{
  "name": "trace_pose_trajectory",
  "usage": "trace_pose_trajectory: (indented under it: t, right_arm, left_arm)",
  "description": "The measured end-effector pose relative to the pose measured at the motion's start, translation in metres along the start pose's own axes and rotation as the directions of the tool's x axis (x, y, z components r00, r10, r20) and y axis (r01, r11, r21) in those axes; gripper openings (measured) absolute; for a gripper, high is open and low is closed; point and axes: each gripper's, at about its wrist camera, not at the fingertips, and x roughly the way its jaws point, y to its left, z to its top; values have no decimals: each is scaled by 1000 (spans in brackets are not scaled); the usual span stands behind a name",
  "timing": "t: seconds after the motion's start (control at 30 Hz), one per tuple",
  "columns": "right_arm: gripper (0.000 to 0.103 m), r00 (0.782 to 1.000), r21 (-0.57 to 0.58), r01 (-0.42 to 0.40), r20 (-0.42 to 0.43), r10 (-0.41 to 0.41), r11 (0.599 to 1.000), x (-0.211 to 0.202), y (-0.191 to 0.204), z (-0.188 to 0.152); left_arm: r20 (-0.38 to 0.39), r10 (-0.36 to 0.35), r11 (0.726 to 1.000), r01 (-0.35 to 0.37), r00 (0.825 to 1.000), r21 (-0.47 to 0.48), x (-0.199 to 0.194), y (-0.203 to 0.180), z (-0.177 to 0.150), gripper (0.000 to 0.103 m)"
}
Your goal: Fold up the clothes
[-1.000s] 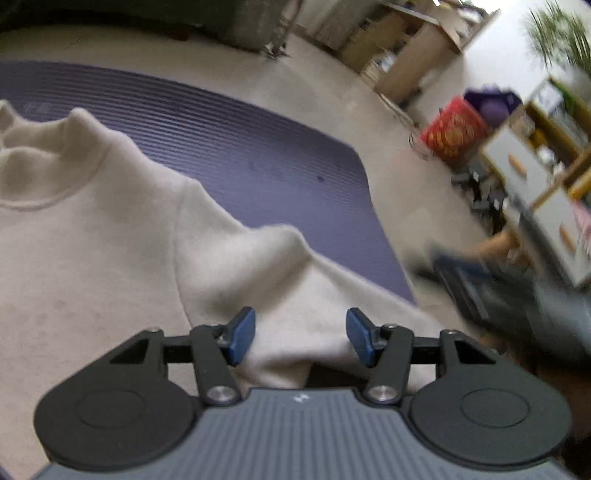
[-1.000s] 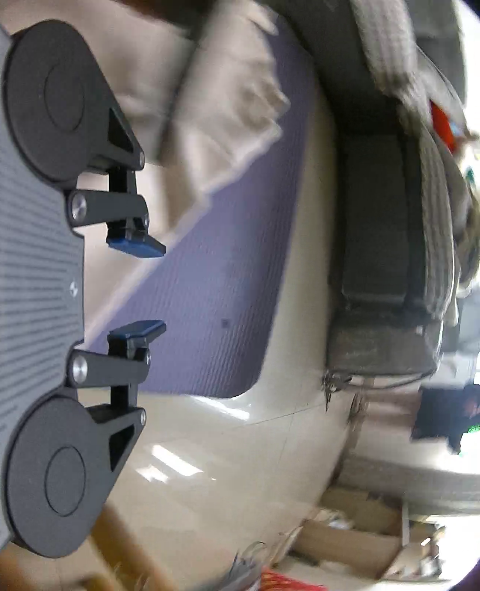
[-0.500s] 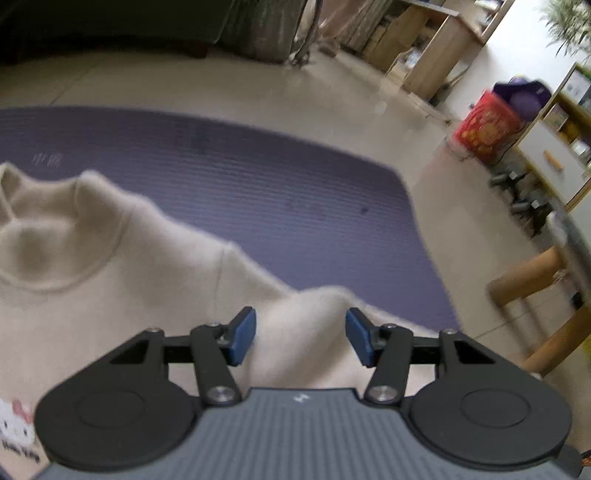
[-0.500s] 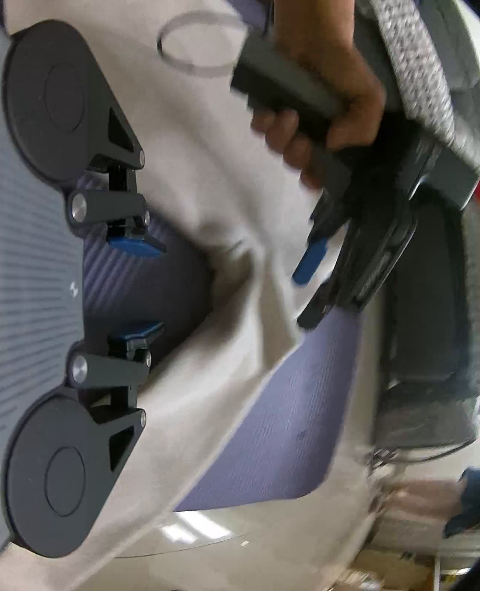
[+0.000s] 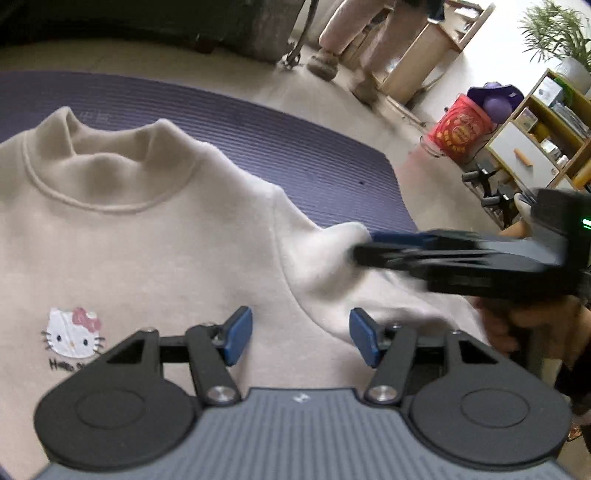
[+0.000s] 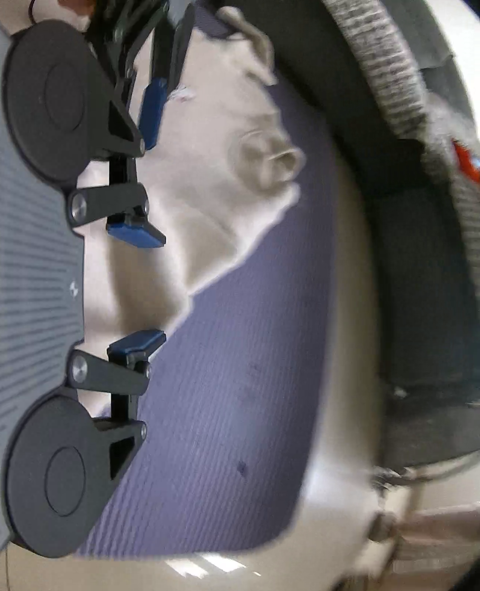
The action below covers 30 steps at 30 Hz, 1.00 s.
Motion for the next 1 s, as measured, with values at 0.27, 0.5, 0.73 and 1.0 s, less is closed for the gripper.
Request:
trace_pose_trajectory:
  t: [0.27,0.5,0.73,1.0]
  right_arm:
    - [13,970,24,229,84,-230,973,-2,-11,6]
    - [29,945,-219,289,221,-241,932,-105,34,-56]
    - [27,900,-683,427,256,-354,592,-122,107,-140]
    - [27,905,-883,349,230,-359,315,-105,118,-155]
  left_arm:
    - [3,-11,988,11,1000,156,8,-27,2,61]
    - [-34,85,944,-69,996,322,20,-38,-1,61]
    - [-47,83,964,-68,995,256,31,-47,31,58]
    - [-76,54,975,-36,996,218,57,-60,39,52]
